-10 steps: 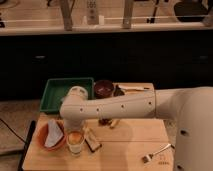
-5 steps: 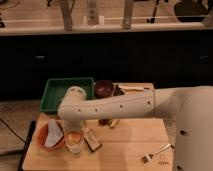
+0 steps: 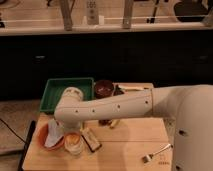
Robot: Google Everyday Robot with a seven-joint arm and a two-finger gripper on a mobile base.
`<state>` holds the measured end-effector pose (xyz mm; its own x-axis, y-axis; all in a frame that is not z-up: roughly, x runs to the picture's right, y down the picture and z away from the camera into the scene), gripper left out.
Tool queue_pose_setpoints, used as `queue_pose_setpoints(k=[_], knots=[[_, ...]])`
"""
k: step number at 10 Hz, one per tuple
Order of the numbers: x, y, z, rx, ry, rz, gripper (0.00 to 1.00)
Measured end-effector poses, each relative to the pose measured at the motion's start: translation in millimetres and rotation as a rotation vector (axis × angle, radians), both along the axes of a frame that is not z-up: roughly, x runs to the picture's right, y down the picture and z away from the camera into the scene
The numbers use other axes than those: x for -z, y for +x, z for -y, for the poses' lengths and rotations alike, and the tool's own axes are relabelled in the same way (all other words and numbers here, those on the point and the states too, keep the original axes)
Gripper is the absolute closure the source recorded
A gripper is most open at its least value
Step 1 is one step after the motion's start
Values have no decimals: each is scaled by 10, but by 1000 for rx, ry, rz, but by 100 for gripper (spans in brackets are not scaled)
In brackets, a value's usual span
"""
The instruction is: Place apple in paper cup
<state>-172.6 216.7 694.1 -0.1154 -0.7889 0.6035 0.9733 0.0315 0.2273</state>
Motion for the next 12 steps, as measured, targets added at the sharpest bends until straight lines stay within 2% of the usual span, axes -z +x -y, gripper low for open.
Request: queue_pose_setpoints(k=[3, 5, 6, 10, 11, 12], knots=[[50, -18, -34, 13, 1, 5, 98], [67, -21, -49, 17, -1, 6, 87], [76, -18, -58, 19, -3, 7, 74], [97, -3, -57, 23, -5, 12, 34], [99, -5, -57, 24, -5, 13, 25], [104, -11, -56, 25, -6, 14, 21]])
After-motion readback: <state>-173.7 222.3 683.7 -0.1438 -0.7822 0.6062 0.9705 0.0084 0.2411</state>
